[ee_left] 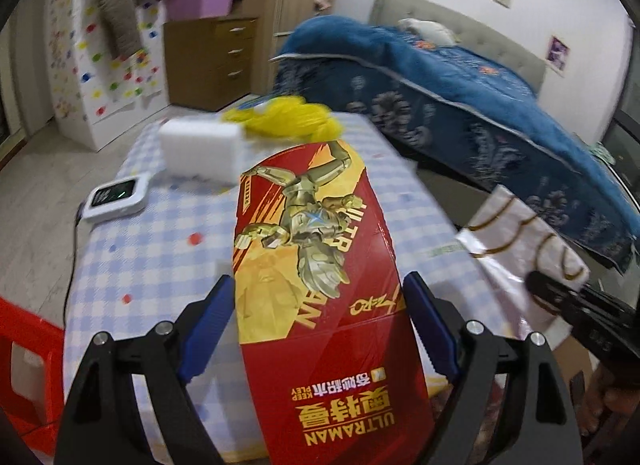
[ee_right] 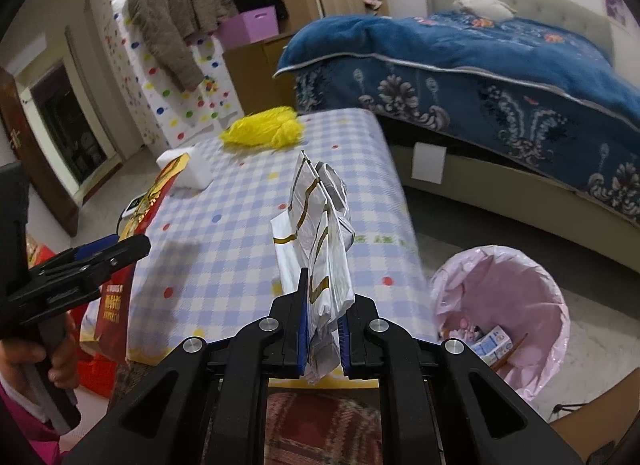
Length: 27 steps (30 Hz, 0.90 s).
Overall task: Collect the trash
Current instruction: 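Carry envelope and paper over the pink bin and open both grippers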
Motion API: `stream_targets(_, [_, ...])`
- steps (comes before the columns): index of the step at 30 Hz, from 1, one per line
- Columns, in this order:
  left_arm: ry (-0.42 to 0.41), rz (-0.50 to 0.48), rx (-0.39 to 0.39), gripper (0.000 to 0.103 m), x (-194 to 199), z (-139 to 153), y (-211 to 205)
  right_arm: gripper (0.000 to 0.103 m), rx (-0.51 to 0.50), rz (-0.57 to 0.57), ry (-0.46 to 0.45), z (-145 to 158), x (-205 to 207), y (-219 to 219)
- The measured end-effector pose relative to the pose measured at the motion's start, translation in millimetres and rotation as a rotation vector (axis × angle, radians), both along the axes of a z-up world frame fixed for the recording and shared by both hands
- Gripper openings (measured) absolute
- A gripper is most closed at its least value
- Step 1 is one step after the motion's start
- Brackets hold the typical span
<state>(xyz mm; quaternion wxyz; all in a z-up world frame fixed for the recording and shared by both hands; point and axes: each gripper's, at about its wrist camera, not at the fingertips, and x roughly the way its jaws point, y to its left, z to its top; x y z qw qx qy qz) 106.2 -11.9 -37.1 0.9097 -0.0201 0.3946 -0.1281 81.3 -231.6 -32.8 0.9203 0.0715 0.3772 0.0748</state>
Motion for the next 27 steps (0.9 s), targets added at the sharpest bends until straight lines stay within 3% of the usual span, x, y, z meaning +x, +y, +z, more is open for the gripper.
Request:
stream_targets(13, [-0.022,-0.290,-0.015,0.082,5,9,-133,0.012,0.004,-0.253,-0.016,1,-33,-103])
stream_targets(20, [0.001,-0.427,-0.007,0.083,6,-8,-206,0.014,-0.057,-0.425,0.045,-17,-50,-160])
stream_targets(27, [0.050,-0.512,0.023,0.083,16,-37,-262,0.014,-0.048,-0.483,0.132,-50,-43,-187])
